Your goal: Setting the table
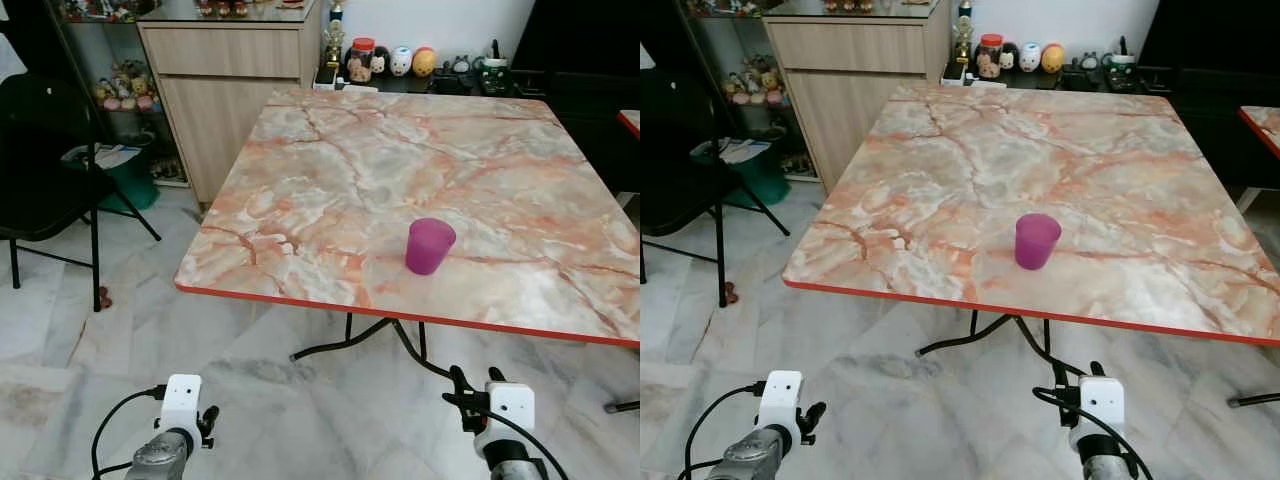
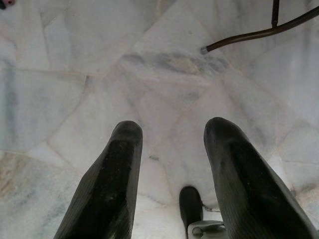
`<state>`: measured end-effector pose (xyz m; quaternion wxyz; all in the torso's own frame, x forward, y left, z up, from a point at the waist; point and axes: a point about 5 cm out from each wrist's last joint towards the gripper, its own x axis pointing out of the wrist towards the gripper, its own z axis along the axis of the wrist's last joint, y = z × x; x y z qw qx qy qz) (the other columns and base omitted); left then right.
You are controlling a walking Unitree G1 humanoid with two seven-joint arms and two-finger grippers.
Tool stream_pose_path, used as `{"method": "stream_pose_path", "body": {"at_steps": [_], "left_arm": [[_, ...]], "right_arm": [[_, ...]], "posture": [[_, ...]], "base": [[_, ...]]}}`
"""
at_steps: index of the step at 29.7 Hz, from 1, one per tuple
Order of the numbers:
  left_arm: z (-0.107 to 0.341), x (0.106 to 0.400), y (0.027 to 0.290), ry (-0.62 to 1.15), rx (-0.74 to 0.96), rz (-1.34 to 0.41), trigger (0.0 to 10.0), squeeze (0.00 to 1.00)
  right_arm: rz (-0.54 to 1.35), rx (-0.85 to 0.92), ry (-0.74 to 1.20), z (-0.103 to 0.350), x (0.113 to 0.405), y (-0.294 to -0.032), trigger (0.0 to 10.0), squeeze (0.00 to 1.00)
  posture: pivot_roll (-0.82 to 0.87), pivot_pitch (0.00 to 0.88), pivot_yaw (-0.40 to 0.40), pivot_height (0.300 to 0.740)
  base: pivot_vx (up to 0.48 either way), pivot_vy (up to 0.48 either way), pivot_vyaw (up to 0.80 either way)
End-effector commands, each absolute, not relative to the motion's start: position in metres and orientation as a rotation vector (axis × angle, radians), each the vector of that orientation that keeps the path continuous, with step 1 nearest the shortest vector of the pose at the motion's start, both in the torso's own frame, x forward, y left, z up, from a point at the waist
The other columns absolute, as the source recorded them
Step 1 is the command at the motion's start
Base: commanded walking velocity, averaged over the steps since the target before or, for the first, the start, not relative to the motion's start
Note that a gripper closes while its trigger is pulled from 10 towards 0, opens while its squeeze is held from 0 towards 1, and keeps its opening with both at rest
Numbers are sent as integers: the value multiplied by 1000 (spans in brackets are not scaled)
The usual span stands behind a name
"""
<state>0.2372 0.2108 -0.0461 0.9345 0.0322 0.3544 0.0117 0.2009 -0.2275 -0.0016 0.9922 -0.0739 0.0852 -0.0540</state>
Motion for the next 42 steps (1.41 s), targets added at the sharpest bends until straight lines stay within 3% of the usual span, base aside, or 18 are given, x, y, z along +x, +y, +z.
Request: {"method": "stream_pose_path", "body": {"at_steps": [1, 10, 13, 22, 31, 42], "left_arm": [[-48, 234, 214, 742, 83, 28, 10000, 0], [-47, 234, 217, 737, 95, 40, 10000, 0], [-46, 235, 217, 724, 93, 49, 10000, 0], [-48, 233, 216, 732, 104, 58, 10000, 0], [-49, 231, 218, 738, 104, 71, 10000, 0], [-49, 231, 218, 727, 96, 77, 10000, 0]], "right_arm": [[-107, -148, 130, 5, 200, -225, 10000, 0], [-116, -152, -18, 57, 205, -224, 10000, 0], [-160, -115, -129, 92, 230, -228, 10000, 0], [-130, -56, -168, 134, 276, -210, 10000, 0], [-105, -19, -145, 161, 301, -197, 10000, 0], [-110, -4, -116, 165, 303, -196, 10000, 0]], "posture": [[-1, 0, -4, 740], [-20, 0, 4, 740], [-17, 0, 2, 740], [-10, 0, -4, 740], [-8, 0, -5, 740], [-3, 0, -9, 740]], "base": [[0, 0, 0], [0, 0, 0], [0, 0, 0], [0, 0, 0], [221, 0, 0], [258, 0, 0]]}}
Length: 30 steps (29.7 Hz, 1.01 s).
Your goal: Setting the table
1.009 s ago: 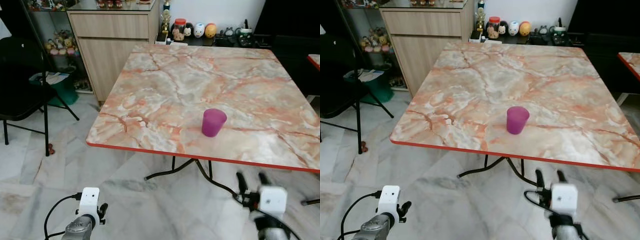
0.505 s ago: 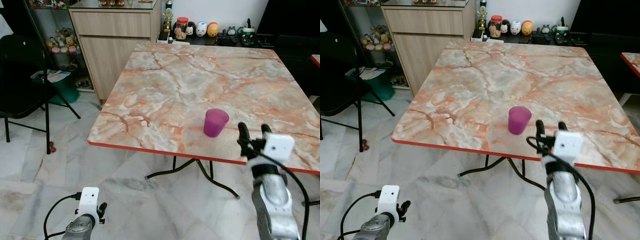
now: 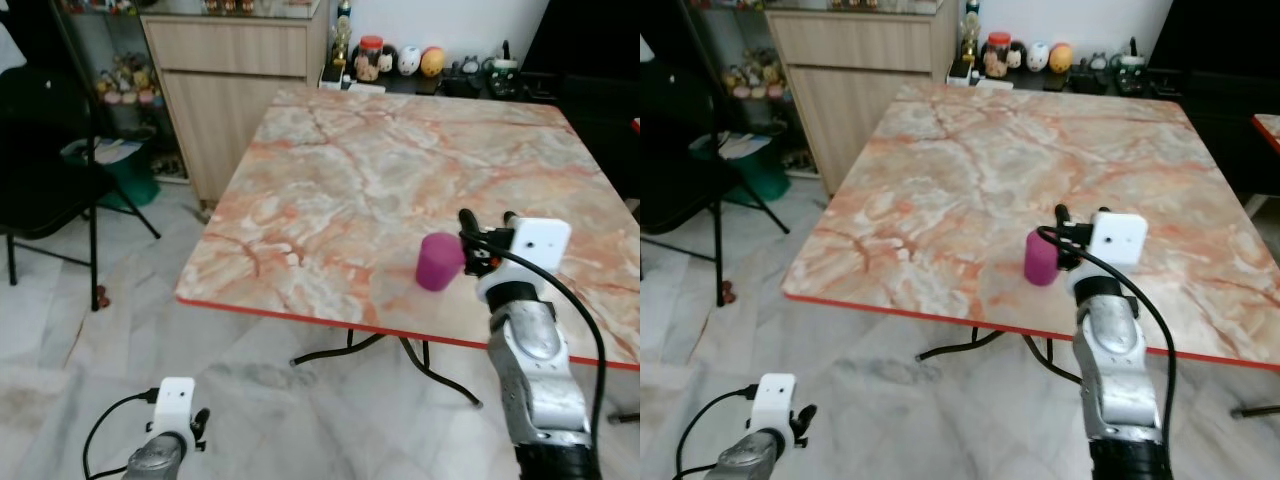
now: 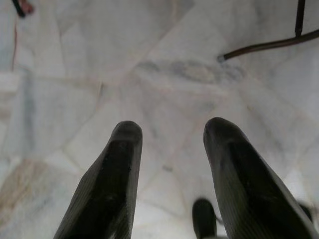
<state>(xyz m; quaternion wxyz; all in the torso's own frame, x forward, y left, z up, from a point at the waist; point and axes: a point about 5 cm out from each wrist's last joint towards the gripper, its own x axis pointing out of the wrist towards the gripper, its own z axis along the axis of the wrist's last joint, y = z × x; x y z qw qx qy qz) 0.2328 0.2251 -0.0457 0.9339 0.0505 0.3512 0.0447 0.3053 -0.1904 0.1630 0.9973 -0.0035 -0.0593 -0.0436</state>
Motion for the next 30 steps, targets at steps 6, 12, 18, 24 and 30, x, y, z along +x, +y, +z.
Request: {"method": "stream_pose_path", "body": {"at_steps": [6, 12, 18, 24, 30], "left_arm": [[-49, 231, 219, 727, 99, 81, 10000, 0], [-50, 229, 221, 733, 100, 87, 10000, 0], [-52, 225, 221, 747, 108, 86, 10000, 0], [-52, 226, 221, 749, 109, 82, 10000, 0], [-52, 226, 220, 752, 108, 77, 10000, 0]], "right_arm": [[-118, -8, -98, 165, 303, -196, 10000, 0], [-122, -2, -88, 167, 300, -196, 10000, 0], [-116, 9, -28, 169, 296, -196, 10000, 447], [-122, 46, 93, 169, 304, -194, 10000, 1000], [-58, 99, 198, 173, 313, -183, 10000, 1000]], "posture": [[-5, 0, -8, 740], [-11, 0, -8, 740], [-16, 0, -4, 740], [-15, 0, 2, 740], [-16, 0, 3, 740]], "base": [[0, 0, 0], [0, 0, 0], [0, 0, 0], [0, 0, 0], [0, 0, 0]]}}
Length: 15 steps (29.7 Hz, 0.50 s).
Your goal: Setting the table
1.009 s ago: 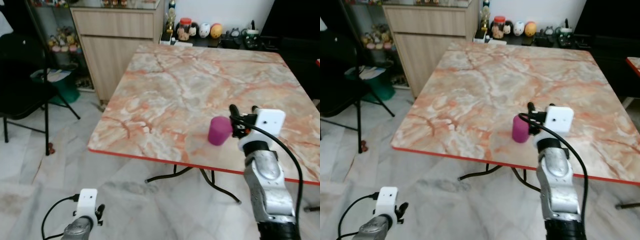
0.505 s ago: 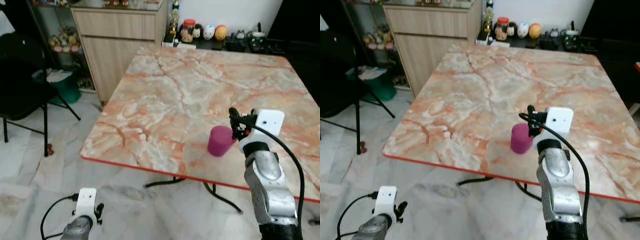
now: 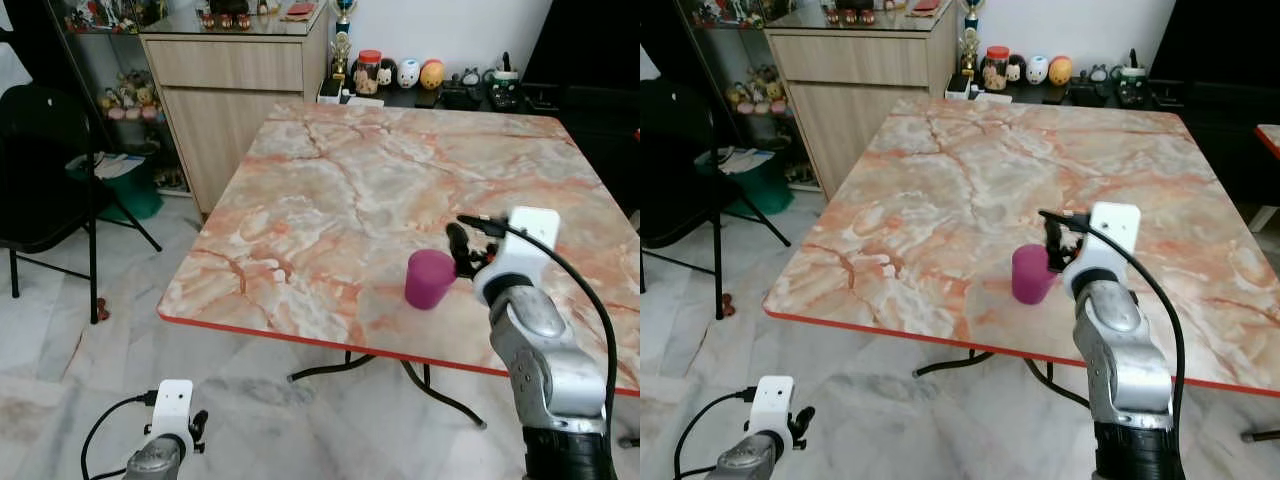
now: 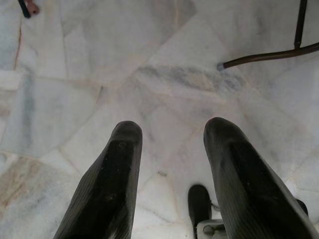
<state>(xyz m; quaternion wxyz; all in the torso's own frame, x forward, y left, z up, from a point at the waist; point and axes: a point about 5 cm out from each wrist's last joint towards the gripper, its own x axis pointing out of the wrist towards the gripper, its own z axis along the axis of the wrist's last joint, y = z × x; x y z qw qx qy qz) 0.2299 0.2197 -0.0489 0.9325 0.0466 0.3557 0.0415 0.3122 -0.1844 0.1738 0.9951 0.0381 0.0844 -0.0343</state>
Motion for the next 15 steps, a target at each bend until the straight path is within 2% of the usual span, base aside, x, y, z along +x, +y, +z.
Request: {"method": "stream_pose_path", "body": {"at_steps": [1, 4, 5, 15], "left_arm": [[-52, 226, 220, 752, 107, 77, 10000, 0], [-53, 225, 219, 756, 101, 73, 10000, 0], [-53, 225, 219, 757, 100, 74, 10000, 0], [-54, 223, 219, 760, 97, 76, 10000, 0]], "right_arm": [[-53, 105, 214, 174, 314, -183, 10000, 1000], [4, 109, 268, 176, 315, -180, 10000, 1000], [22, 105, 279, 176, 315, -179, 10000, 0], [-4, 87, 341, 177, 314, -199, 10000, 0]], "posture": [[-13, 0, 0, 740], [-9, 0, -4, 740], [-9, 0, -4, 740], [-17, 0, -2, 740]], "base": [[0, 0, 0], [0, 0, 0], [0, 0, 0], [0, 0, 0]]}}
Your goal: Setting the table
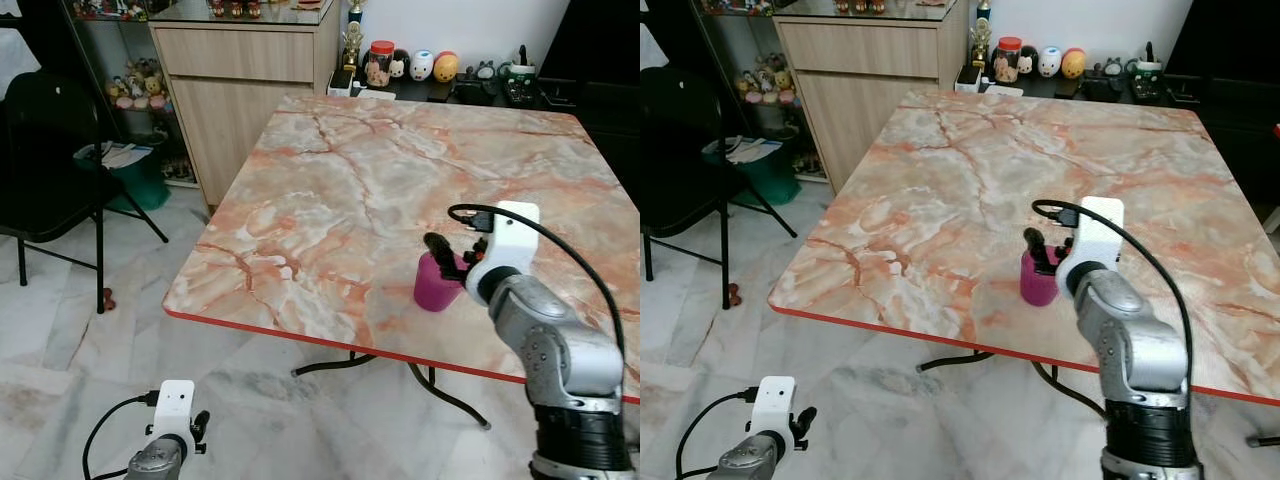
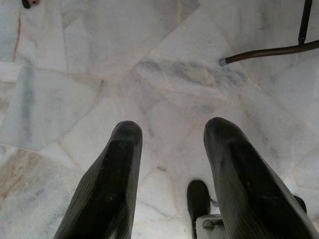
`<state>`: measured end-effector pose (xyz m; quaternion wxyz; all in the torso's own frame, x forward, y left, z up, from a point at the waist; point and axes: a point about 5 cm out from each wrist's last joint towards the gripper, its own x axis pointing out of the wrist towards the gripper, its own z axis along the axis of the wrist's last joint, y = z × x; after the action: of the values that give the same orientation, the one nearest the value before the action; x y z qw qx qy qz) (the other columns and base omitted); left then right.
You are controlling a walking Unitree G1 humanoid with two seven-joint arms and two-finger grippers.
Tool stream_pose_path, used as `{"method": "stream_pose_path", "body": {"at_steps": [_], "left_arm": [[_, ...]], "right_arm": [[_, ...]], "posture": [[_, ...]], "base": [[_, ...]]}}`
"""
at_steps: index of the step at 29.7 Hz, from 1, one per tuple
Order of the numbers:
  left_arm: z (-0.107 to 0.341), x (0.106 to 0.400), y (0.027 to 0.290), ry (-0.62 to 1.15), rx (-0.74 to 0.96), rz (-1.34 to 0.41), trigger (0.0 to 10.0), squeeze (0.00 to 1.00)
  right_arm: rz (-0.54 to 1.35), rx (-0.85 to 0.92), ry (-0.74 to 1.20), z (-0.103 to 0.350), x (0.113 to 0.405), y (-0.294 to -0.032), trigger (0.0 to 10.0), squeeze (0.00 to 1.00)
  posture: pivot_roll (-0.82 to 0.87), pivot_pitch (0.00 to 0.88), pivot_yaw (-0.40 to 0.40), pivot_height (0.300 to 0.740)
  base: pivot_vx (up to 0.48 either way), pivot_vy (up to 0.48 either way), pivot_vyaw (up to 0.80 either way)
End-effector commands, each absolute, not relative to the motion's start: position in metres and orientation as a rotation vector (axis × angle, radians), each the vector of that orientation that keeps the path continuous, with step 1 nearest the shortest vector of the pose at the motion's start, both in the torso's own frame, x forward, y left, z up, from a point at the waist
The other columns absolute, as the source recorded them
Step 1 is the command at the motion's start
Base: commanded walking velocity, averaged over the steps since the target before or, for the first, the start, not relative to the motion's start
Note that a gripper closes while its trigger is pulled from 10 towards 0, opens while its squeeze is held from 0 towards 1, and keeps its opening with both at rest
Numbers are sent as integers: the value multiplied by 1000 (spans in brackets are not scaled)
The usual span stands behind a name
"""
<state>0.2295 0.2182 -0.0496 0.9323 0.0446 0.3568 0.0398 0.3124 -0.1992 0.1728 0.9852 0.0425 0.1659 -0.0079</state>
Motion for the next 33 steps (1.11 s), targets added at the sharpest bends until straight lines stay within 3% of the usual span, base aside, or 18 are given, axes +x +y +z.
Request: {"method": "stream_pose_path", "body": {"at_steps": [1, 17, 24, 33], "left_arm": [[-54, 223, 219, 761, 98, 75, 10000, 0], [-53, 225, 218, 759, 100, 64, 10000, 0], [-54, 224, 219, 760, 104, 69, 10000, 0], [-53, 225, 219, 754, 105, 71, 10000, 0]], "right_arm": [[5, 82, 346, 178, 314, -199, 10000, 0], [-67, 39, 410, 165, 308, -222, 10000, 0], [55, 53, 307, 177, 314, -200, 10000, 0], [210, 14, 337, 169, 315, -177, 10000, 0]], "posture": [[-17, 0, -2, 740], [-15, 0, -4, 740], [-10, 0, -6, 740], [-8, 0, -9, 740]], "base": [[0, 0, 0], [0, 0, 0], [0, 0, 0], [0, 0, 0]]}}
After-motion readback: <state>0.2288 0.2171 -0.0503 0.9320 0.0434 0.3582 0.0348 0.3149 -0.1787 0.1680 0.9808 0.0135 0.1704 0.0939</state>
